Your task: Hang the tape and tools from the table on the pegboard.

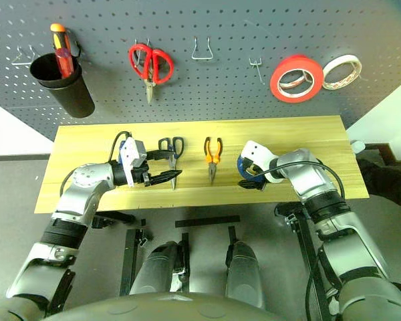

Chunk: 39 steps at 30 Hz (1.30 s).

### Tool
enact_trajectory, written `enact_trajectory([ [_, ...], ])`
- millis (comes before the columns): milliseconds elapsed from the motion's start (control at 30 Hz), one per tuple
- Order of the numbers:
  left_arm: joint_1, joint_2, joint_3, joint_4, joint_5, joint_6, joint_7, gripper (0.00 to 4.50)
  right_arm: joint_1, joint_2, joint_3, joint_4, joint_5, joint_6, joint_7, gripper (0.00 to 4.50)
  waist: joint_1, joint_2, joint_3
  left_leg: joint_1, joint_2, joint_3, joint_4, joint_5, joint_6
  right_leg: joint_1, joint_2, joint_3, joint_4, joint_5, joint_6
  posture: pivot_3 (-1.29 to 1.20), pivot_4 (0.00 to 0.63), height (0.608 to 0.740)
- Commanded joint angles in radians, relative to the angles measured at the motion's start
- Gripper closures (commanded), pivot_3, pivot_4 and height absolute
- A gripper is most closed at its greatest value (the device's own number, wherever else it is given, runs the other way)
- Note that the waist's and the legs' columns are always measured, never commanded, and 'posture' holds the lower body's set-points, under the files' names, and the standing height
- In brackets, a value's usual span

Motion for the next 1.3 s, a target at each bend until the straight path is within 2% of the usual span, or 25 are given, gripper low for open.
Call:
enact_trajectory([
  [33, 0.013, -0.003, -0.023, -0.032, 0.017, -0.016, -0.005, 1.17, -0.022, 0.018, 0.008, 0.05, -0.033, -0.012, -0.015, 0.0, 0.0, 0.0, 0.013, 0.0, 0.0, 0.0, 0.0, 0.0, 0.0, 0.0, 0.0, 0.0, 0.0, 0.0, 0.0, 0.0, 0.384, 0.738],
  [267, 0.018, -0.015, -0.031, -0.041, 0.026, -0.02, 0.002, 1.17, -0.021, 0.037, 0.033, 0.065, -0.075, -0.008, -0.012, 0.0, 0.001, -0.001, 0.03, -0.002, 0.0, 0.0, 0.0, 0.0, 0.0, -0.002, 0.0, 0.0, 0.0, 0.0, 0.0, 0.02, 0.387, 0.738],
  [300, 0.019, -0.017, -0.031, -0.042, 0.026, -0.02, 0.003, 1.12, -0.02, 0.04, 0.036, 0.066, -0.082, -0.009, -0.012, 0.37, 0.001, -0.001, 0.03, -0.002, 0.0, 0.0, 0.0, 0.0, 0.0, -0.002, 0.0, 0.0, 0.0, 0.0, 0.0, 0.02, 0.386, 0.738],
  [400, 0.025, -0.021, -0.025, -0.057, 0.016, -0.011, 0.008, 1.12, -0.016, 0.036, 0.048, 0.062, -0.102, -0.009, 0.0, 1.14, 0.002, -0.001, 0.03, -0.001, 0.001, 0.0, 0.001, 0.0, 0.0, -0.002, 0.0, 0.0, 0.0, 0.0, 0.0, 0.03, 0.385, 0.738],
  [633, 0.038, -0.023, -0.016, -0.068, 0.015, -0.021, 0.025, 1.12, -0.026, 0.045, 0.04, 0.083, -0.131, -0.016, -0.014, 3.54, 0.003, -0.001, 0.03, -0.001, 0.001, 0.0, 0.001, 0.0, 0.0, -0.001, 0.0, 0.0, 0.0, 0.0, 0.0, 0.03, 0.378, 0.738],
  [667, 0.041, -0.026, -0.011, -0.074, 0.009, -0.019, 0.028, 1.12, -0.028, 0.044, 0.039, 0.082, -0.132, -0.016, -0.013, 3.77, 0.003, -0.001, 0.03, -0.001, 0.001, 0.0, 0.001, 0.0, 0.0, -0.001, 0.0, 0.0, 0.0, 0.0, 0.0, 0.03, 0.376, 0.738],
  [867, 0.077, -0.016, 0.006, -0.129, -0.071, 0.009, -0.032, 1.12, -0.028, 0.04, -0.015, 0.044, -0.096, -0.007, -0.011, 3.84, 0.002, -0.001, 0.03, -0.001, 0.002, 0.0, 0.0, 0.0, -0.001, -0.001, 0.0, 0.0, 0.0, 0.0, 0.0, 0.01, 0.339, 0.738],
  [1000, 0.114, 0.002, 0.074, -0.206, -0.18, 0.034, -0.066, 1.12, 0.034, 0.012, -0.154, -0.196, 0.081, 0.082, 0.086, 3.84, 0.003, -0.001, 0.03, -0.003, 0.003, 0.0, 0.0, 0.0, -0.001, -0.002, 0.0, -0.001, 0.0, 0.0, 0.0, 0.0, 0.312, 0.738],
  [1133, 0.143, 0.027, 0.128, -0.284, -0.283, 0.125, -0.076, 1.12, 0.077, -0.03, -0.263, -0.393, 0.2, 0.142, 0.116, 3.84, 0.005, -0.001, 0.03, -0.005, 0.003, -0.001, 0.001, 0.0, -0.001, -0.003, 0.0, -0.002, -0.001, 0.0, 0.001, -0.01, 0.282, 0.738],
  [1300, 0.151, 0.077, 0.163, -0.335, -0.324, 0.172, -0.089, 1.12, 0.081, -0.084, -0.362, -0.591, 0.345, 0.223, 0.148, 3.84, 0.005, -0.001, 0.026, -0.006, 0.003, -0.001, 0.0, 0.0, -0.001, -0.003, 0.0, -0.002, -0.001, 0.0, 0.001, -0.04, 0.236, 0.738],
])
